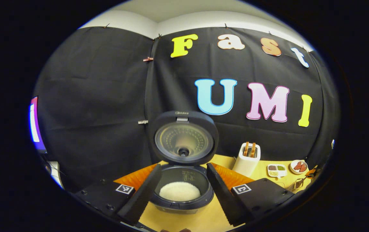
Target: Close the left gripper, press the button to open the rice cooker; take a wooden spoon from the chopstick holder with the right hand, scoop a spoonful of rice and pour it into the rice cooker, then put the wooden spoon back into the chopstick holder.
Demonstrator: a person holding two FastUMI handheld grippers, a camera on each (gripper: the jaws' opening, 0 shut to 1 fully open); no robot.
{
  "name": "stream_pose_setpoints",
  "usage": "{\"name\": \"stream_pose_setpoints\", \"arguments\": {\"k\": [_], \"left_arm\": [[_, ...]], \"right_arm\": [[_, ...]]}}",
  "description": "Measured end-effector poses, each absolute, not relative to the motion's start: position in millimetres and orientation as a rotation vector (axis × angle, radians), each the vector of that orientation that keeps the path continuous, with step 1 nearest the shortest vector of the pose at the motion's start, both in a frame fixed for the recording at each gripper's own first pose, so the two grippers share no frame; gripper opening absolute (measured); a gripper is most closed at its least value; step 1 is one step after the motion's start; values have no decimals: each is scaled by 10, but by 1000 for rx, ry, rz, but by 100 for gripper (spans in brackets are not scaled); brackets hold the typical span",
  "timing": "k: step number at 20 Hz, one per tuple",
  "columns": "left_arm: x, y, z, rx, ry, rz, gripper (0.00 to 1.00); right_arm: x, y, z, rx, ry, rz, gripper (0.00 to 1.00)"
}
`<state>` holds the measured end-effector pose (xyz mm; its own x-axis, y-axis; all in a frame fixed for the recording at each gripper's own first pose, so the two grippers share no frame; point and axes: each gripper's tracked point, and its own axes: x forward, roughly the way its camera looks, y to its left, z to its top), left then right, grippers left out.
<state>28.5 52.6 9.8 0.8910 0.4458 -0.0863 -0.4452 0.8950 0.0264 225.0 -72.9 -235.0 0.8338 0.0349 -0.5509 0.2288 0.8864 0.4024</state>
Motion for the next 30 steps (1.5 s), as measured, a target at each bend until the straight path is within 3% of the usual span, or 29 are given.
{"name": "stream_pose_setpoints", "arguments": {"k": [1,4,15,16,21,28,30], "left_arm": [[345,545,177,8,68,457,95],[531,662,441,13,-3,449,95],[1190,1147,1156,223,-231,376,95],[1289,1197,1151,231,-231,371,92],[1779,1293,1107,266,-212,299,99],[2058,1496,1005,266,-160,270,96],[2070,1463,1002,258,-143,256,100]], "right_arm": [[2211,-747,-2350,469,587,-108,36],[2009,-884,-2327,390,607,-121,100],[932,-1223,-1824,276,564,-181,99],[862,-1195,-1779,258,553,-180,99],[643,-926,-1524,188,506,-142,99],[556,-539,-1465,157,498,-87,99],[589,-482,-1465,159,497,-79,99]]}}
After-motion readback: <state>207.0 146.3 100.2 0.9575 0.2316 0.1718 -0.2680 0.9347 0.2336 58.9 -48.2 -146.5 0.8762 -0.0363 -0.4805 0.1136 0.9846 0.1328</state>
